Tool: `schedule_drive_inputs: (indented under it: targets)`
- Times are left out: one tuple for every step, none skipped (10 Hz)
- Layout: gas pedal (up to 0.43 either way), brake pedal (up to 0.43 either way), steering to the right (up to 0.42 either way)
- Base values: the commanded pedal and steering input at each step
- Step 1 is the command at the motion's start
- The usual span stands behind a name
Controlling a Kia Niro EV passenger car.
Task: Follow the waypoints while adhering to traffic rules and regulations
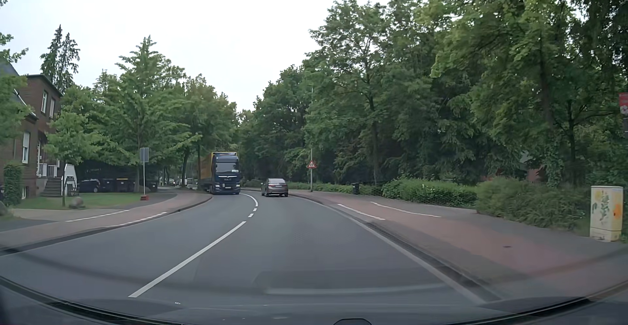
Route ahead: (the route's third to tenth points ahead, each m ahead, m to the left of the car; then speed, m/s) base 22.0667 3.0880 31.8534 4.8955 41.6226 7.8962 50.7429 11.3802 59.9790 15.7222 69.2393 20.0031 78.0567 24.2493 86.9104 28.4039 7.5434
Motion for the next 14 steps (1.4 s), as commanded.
schedule_drive_inputs:
  targets:
    - [0.177, 0.0, -0.019]
    - [0.177, 0.0, -0.019]
    - [0.177, 0.0, -0.021]
    - [0.177, 0.0, -0.023]
    - [0.169, 0.0, -0.024]
    - [0.169, 0.0, -0.024]
    - [0.169, 0.0, -0.024]
    - [0.169, 0.0, -0.022]
    - [0.169, 0.0, -0.022]
    - [0.169, 0.0, -0.024]
    - [0.169, 0.0, -0.027]
    - [0.169, 0.0, -0.028]
    - [0.169, 0.0, -0.028]
    - [0.169, 0.0, -0.028]
